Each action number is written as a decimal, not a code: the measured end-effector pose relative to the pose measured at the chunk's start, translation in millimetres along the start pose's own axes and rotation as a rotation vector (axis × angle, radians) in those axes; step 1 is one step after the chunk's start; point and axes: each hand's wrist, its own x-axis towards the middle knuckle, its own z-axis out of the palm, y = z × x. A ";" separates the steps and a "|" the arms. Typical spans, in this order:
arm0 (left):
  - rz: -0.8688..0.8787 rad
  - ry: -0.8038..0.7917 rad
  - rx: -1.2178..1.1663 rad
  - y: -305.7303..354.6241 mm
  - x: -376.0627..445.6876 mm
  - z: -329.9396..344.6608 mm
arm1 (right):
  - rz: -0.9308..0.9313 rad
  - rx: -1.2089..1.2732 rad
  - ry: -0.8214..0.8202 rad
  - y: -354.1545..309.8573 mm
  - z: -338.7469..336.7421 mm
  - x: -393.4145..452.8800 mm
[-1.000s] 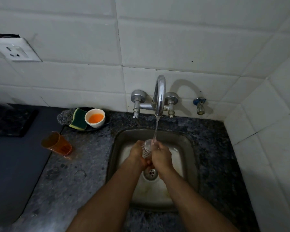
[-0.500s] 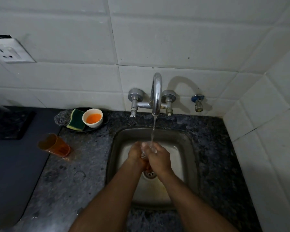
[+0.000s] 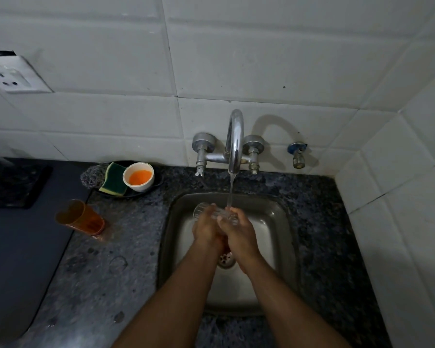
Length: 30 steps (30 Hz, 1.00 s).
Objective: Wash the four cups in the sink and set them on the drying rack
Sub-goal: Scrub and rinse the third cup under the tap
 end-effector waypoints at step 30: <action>0.100 0.005 -0.084 -12.5 -5.6 2.0 | -0.095 -0.315 0.041 -0.4 -19.4 -9.1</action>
